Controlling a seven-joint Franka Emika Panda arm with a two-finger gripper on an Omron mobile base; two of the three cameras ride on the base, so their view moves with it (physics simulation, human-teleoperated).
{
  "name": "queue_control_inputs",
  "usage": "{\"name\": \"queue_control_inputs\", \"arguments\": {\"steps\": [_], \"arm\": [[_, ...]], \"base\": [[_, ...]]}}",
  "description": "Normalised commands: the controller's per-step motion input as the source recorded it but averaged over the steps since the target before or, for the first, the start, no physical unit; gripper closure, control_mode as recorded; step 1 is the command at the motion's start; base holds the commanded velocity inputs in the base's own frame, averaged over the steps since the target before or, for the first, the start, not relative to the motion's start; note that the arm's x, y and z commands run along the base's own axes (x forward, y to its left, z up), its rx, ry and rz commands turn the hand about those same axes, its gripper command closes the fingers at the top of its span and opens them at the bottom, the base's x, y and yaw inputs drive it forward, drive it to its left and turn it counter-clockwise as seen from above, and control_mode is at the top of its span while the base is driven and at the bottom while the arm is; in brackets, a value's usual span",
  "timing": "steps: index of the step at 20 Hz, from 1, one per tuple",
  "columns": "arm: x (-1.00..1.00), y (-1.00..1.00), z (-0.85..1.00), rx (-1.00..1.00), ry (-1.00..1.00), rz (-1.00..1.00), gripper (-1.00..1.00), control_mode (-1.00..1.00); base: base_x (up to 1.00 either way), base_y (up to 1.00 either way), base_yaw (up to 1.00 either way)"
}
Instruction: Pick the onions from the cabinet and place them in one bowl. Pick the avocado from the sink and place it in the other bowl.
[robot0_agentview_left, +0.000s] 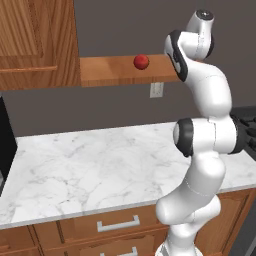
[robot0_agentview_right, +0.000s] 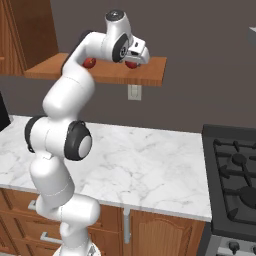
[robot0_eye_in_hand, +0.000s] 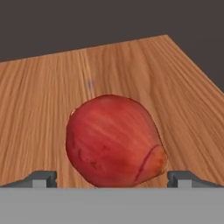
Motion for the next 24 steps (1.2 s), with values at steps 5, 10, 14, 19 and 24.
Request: {"name": "queue_control_inputs", "arguments": {"steps": [5, 10, 14, 19, 24], "arm": [[0.19, -0.04, 0.0, 0.0, 0.0, 0.0, -1.0, -1.0], [0.12, -0.08, 0.0, 0.0, 0.0, 0.0, -1.0, -1.0], [0.03, -0.03, 0.0, 0.0, 0.0, 0.0, -1.0, -1.0], [0.03, 0.0, -0.12, 0.0, 0.0, 0.0, -1.0, -1.0], [0.04, 0.0, -0.19, 0.0, 0.0, 0.0, 1.0, -1.0]], "base": [[0.0, 0.0, 0.0], [0.0, 0.0, 0.0], [0.0, 0.0, 0.0], [0.0, 0.0, 0.0], [0.0, 0.0, 0.0]]}}
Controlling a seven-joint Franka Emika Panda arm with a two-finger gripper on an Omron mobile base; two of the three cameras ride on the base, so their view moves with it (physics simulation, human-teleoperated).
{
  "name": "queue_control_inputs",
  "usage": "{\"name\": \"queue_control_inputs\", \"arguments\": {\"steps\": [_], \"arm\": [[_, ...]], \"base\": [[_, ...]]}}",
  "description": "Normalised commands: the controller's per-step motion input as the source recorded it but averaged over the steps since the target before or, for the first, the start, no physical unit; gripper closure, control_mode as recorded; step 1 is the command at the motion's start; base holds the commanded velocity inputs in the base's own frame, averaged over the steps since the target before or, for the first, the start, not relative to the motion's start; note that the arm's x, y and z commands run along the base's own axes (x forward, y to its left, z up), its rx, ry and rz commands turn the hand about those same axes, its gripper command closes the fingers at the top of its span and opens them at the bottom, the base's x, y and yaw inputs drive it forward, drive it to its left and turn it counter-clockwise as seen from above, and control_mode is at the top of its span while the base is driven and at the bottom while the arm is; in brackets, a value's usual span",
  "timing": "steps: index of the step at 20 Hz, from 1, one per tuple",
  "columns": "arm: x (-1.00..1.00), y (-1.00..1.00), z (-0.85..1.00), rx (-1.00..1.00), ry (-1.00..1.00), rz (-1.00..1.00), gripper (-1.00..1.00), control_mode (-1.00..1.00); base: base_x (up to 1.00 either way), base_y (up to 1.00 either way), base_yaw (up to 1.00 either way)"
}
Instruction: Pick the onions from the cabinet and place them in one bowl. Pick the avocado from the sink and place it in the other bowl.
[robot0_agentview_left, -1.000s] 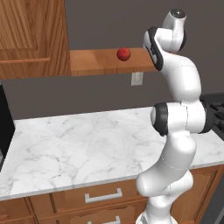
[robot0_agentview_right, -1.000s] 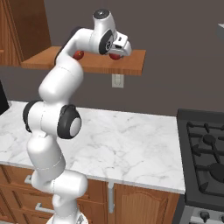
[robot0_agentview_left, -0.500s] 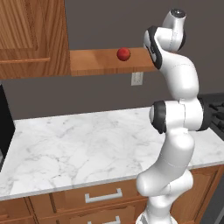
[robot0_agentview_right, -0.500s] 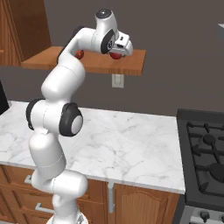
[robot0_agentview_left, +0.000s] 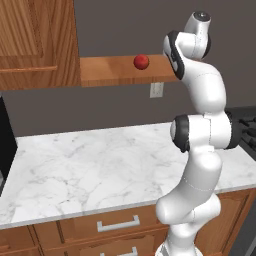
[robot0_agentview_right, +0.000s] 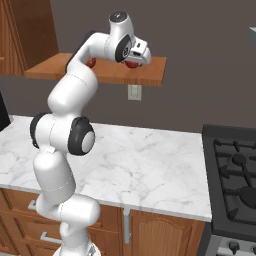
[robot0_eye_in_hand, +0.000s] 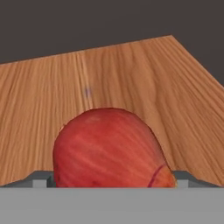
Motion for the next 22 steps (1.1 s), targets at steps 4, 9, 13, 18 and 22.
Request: {"name": "queue_control_inputs", "arguments": {"steps": [4, 9, 13, 18, 22], "arm": [[0.07, 0.0, -0.12, 0.0, 0.0, 0.0, 1.0, -1.0], [0.01, 0.0, 0.0, 0.0, -0.03, 0.0, 1.0, -1.0], [-0.27, 0.0, 0.04, 0.0, -0.04, 0.01, 1.0, -1.0], [-0.71, 0.0, 0.01, 0.0, -0.11, 0.01, 1.0, -1.0], [-0.89, 0.07, 0.0, 0.0, -0.07, 0.07, 1.0, -1.0]], "base": [[0.0, 0.0, 0.0], [0.0, 0.0, 0.0], [0.0, 0.0, 0.0], [0.0, 0.0, 0.0], [0.0, 0.0, 0.0]]}}
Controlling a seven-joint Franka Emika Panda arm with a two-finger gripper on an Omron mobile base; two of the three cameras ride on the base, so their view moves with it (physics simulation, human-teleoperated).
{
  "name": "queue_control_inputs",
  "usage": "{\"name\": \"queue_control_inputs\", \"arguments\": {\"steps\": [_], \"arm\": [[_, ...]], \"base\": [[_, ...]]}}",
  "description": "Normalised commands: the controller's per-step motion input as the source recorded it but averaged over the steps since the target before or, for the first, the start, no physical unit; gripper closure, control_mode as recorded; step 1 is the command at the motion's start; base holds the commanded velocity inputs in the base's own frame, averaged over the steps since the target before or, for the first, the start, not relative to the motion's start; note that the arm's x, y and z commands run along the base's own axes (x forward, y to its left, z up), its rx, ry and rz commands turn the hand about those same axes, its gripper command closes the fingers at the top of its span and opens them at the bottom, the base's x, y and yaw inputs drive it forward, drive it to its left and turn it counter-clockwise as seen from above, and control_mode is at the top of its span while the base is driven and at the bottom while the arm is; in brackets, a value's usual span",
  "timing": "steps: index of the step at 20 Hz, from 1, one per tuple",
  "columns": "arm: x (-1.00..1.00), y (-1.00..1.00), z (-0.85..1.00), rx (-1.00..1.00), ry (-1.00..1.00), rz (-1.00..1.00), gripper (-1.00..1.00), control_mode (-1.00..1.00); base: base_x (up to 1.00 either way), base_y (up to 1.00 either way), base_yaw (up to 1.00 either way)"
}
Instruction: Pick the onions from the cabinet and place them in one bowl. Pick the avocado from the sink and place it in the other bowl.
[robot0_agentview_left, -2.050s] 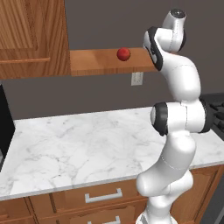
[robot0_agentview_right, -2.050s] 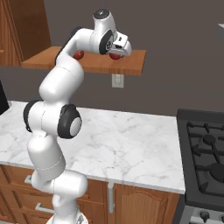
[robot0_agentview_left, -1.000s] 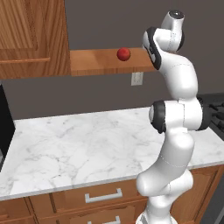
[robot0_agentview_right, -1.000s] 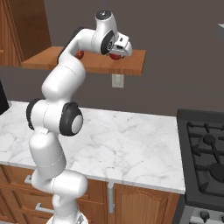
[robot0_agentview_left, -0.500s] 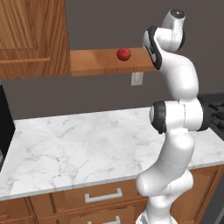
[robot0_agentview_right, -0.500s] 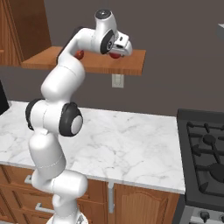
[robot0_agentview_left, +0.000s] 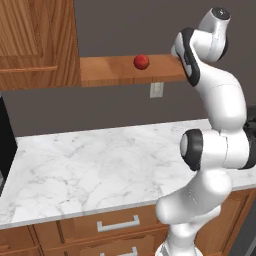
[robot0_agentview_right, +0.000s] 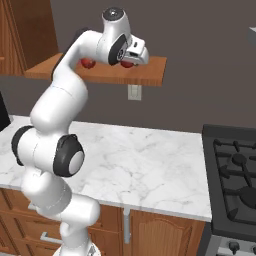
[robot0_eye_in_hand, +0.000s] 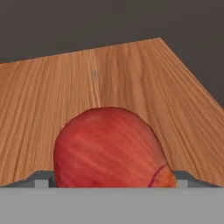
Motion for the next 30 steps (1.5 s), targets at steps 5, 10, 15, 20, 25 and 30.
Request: {"name": "queue_control_inputs", "arguments": {"steps": [5, 10, 15, 20, 25, 30], "arm": [[-0.87, 0.32, 0.03, 0.0, 0.0, 0.07, 1.0, -1.0], [-0.65, 0.43, 0.19, 0.0, 0.0, 0.05, 1.0, -1.0], [-0.76, 0.36, 0.27, 0.0, 0.0, 0.02, 1.0, -1.0], [-0.82, 0.3, 0.11, -0.02, 0.0, 0.0, 1.0, -1.0], [-0.59, 0.2, 0.08, -0.04, 0.0, 0.0, 1.0, -1.0], [-0.73, 0.01, 0.0, -0.02, 0.0, 0.0, 1.0, -1.0]], "base": [[0.0, 0.0, 0.0], [0.0, 0.0, 0.0], [0.0, 0.0, 0.0], [0.0, 0.0, 0.0], [0.0, 0.0, 0.0], [0.0, 0.0, 0.0]]}}
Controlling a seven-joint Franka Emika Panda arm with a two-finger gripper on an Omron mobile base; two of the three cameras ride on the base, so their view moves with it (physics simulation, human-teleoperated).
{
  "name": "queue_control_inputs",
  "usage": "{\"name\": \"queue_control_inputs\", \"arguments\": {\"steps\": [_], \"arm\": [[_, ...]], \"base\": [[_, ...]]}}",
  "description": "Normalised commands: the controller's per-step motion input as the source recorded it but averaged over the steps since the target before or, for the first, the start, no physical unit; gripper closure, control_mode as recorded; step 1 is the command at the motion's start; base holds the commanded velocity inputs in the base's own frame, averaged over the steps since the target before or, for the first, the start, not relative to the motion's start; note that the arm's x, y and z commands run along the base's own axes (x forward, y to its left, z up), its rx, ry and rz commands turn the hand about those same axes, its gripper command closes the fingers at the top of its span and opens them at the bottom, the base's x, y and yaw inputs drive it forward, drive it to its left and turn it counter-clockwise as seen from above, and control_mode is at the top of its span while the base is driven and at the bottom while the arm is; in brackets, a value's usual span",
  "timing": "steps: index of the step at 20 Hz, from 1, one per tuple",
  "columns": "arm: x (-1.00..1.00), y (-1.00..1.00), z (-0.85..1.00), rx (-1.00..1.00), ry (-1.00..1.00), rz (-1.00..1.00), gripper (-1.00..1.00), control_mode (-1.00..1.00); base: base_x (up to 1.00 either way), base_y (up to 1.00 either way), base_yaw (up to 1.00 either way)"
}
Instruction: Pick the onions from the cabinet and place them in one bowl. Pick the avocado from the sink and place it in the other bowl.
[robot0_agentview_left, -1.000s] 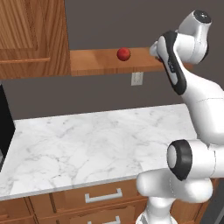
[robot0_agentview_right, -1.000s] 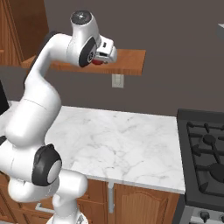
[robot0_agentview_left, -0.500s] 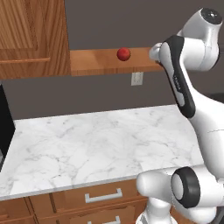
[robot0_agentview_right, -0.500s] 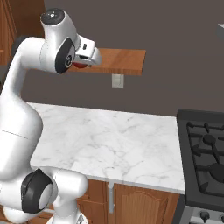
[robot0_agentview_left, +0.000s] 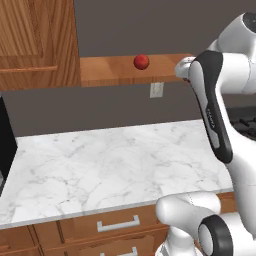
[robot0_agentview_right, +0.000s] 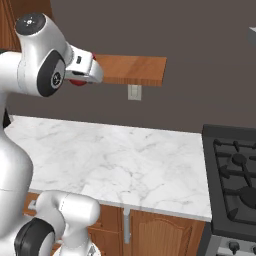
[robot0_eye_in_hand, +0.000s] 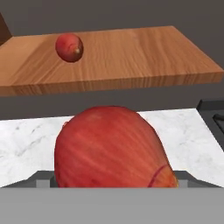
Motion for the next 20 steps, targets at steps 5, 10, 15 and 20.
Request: {"name": "queue_control_inputs", "arguments": {"steps": [5, 10, 15, 20], "arm": [[-0.4, 0.0, -0.01, -0.01, 0.0, 0.0, 1.0, -1.0], [-0.19, 0.0, -0.13, -0.02, 0.01, -0.03, 1.0, -1.0], [-0.07, 0.0, -0.26, 0.0, 0.04, -0.02, 1.0, -1.0], [-0.06, 0.0, -0.27, 0.0, 0.13, 0.0, 1.0, -1.0]], "base": [[0.0, 0.0, 0.0], [0.0, 0.0, 0.0], [0.0, 0.0, 0.0], [0.0, 0.0, 0.0]]}}
